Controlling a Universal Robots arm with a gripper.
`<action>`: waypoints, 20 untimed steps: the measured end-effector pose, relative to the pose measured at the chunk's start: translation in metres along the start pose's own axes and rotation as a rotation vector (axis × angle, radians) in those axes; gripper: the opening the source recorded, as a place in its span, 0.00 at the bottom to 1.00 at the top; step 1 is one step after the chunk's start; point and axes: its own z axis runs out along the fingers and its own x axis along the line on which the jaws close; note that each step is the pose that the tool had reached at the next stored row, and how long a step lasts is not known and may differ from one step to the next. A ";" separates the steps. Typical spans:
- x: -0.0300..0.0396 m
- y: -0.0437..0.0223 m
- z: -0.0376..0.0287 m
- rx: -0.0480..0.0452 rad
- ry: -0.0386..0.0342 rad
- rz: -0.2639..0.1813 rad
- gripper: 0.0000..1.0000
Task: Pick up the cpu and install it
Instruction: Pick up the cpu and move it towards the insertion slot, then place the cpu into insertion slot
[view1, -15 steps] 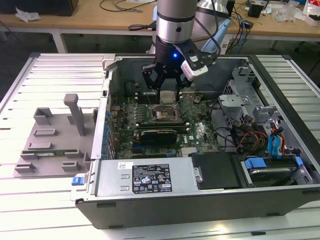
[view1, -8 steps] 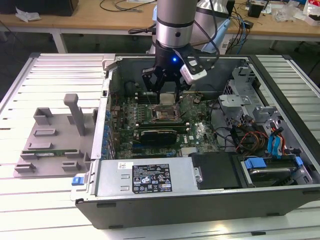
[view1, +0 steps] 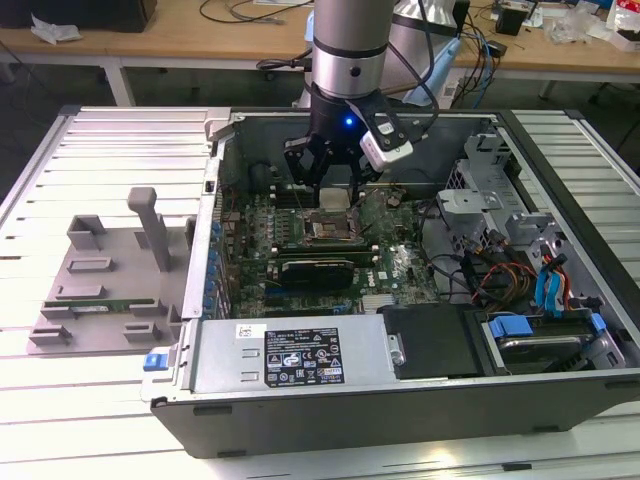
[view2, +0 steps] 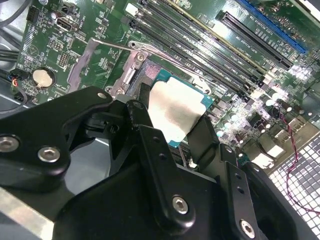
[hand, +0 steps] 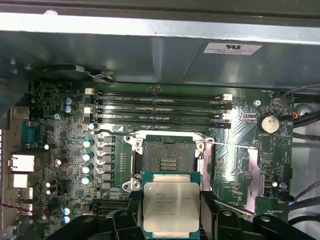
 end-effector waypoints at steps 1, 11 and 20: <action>0.0000 0.0000 0.0001 -0.0001 -0.0001 0.000 0.55; 0.0000 0.0000 0.0003 0.0056 0.0008 0.150 0.55; 0.0000 0.0000 0.0006 0.0233 0.0014 0.332 0.55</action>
